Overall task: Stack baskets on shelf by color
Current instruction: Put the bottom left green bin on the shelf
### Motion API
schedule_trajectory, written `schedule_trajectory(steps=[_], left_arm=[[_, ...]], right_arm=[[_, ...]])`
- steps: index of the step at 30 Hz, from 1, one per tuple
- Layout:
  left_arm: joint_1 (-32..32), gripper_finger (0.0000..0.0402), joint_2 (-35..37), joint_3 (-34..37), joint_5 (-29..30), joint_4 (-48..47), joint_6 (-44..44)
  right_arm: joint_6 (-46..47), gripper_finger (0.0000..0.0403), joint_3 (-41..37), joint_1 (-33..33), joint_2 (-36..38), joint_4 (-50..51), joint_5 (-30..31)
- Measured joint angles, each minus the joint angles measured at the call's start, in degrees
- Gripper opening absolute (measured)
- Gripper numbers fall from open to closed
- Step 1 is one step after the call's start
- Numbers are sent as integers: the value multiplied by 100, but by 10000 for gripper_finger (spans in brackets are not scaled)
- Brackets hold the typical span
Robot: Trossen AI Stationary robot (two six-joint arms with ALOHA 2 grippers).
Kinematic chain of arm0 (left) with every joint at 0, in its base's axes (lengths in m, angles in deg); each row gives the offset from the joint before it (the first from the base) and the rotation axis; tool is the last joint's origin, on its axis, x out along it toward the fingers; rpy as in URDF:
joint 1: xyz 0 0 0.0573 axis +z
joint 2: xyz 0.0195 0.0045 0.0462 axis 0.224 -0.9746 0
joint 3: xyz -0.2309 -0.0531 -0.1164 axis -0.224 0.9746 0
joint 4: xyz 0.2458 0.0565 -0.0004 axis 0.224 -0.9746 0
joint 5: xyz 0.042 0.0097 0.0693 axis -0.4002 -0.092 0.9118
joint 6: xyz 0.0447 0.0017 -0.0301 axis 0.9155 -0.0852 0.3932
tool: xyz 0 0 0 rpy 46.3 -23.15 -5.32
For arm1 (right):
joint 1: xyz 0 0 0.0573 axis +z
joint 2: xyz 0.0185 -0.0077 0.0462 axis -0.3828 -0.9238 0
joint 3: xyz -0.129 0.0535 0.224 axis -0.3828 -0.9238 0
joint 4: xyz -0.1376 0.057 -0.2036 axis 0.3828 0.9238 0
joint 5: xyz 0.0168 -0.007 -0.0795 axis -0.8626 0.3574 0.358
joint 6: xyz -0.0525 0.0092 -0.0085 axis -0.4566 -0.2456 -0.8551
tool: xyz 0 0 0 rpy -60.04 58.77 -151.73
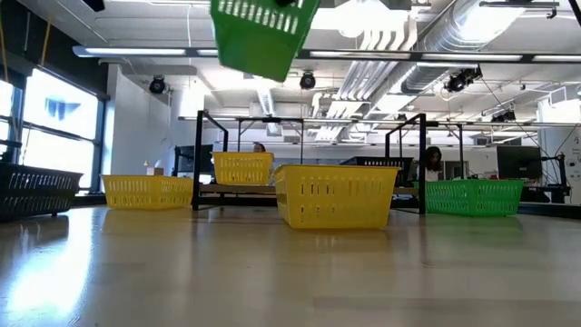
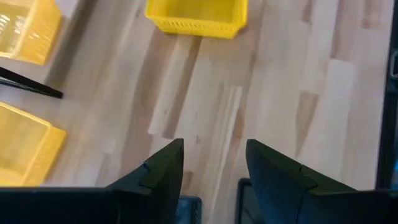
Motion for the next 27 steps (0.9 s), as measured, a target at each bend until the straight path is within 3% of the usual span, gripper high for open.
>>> schedule_trajectory(steps=[5, 15, 21, 27], left_arm=[[2, 163, 0, 0, 591, -2, 0], [67, 163, 0, 0, 1662, -3, 0], [413, 163, 0, 0, 1752, -5, 0], [744, 163, 0, 0, 1749, -7, 166]], right_arm=[[-375, 0, 0, -281, 269, 483, 403], [-1009, 0, 0, -966, 468, 1368, 589], [-1404, 0, -203, -1341, 506, 1381, 536], [-1874, 0, -1243, -1747, 966, 428, 186]])
